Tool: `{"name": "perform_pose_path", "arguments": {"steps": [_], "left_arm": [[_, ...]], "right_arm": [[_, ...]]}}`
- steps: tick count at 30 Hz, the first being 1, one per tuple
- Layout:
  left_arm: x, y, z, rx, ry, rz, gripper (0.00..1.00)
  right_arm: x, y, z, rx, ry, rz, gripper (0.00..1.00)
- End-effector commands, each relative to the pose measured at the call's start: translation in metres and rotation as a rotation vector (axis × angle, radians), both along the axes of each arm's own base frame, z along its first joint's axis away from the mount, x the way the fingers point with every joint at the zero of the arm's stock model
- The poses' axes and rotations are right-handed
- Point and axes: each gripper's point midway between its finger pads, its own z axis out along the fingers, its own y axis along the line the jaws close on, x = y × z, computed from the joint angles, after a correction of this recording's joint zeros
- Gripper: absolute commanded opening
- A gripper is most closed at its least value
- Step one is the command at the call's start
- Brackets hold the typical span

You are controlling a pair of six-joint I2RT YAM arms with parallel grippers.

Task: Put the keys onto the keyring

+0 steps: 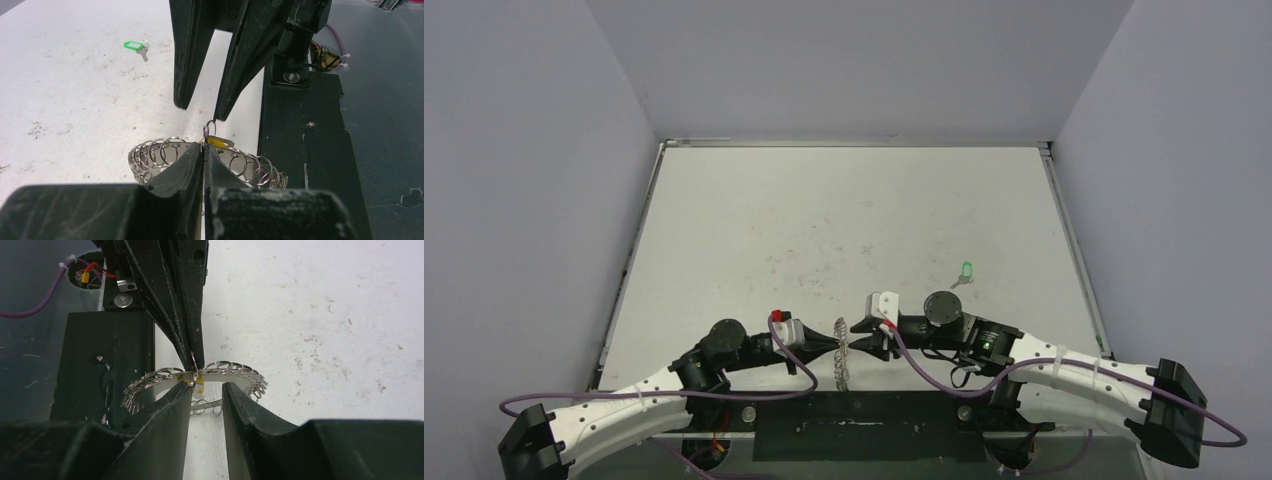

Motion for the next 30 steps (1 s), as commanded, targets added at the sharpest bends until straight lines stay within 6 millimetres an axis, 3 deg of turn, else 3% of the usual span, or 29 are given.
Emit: {"name": "perform_pose_path", "arguments": {"steps": [1, 5, 8, 12, 15, 18, 21, 25, 30], "left_arm": [[-0.004, -0.004, 0.031, -0.088, -0.064, -0.030, 0.00], [-0.004, -0.004, 0.031, -0.087, -0.064, -0.032, 0.00], [-0.004, -0.003, 0.032, -0.088, -0.065, -0.029, 0.00], [-0.004, -0.002, 0.032, -0.089, -0.065, -0.027, 0.00], [-0.004, -0.003, 0.032, -0.088, -0.063, -0.027, 0.00], [-0.004, -0.003, 0.032, -0.088, -0.064, -0.027, 0.00], [-0.004, -0.003, 0.033, -0.089, -0.065, -0.030, 0.00], [-0.004, -0.004, 0.033, -0.088, -0.064, -0.032, 0.00], [-0.004, -0.004, 0.032, -0.087, -0.064, -0.032, 0.00]], "right_arm": [[0.000, 0.023, 0.028, 0.099, 0.011, 0.041, 0.30], [0.004, 0.028, 0.020, 0.089, 0.024, 0.033, 0.29], [0.007, 0.028, 0.014, 0.069, 0.025, 0.017, 0.08], [0.009, 0.021, 0.004, 0.033, 0.023, -0.008, 0.04], [0.009, 0.017, 0.000, 0.029, 0.020, -0.022, 0.07], [0.008, 0.014, 0.003, 0.041, 0.010, -0.021, 0.27], [0.006, 0.013, 0.013, 0.075, -0.008, -0.006, 0.40], [0.002, 0.017, 0.024, 0.109, -0.021, 0.022, 0.41], [-0.003, 0.023, 0.022, 0.105, -0.003, 0.065, 0.38]]}}
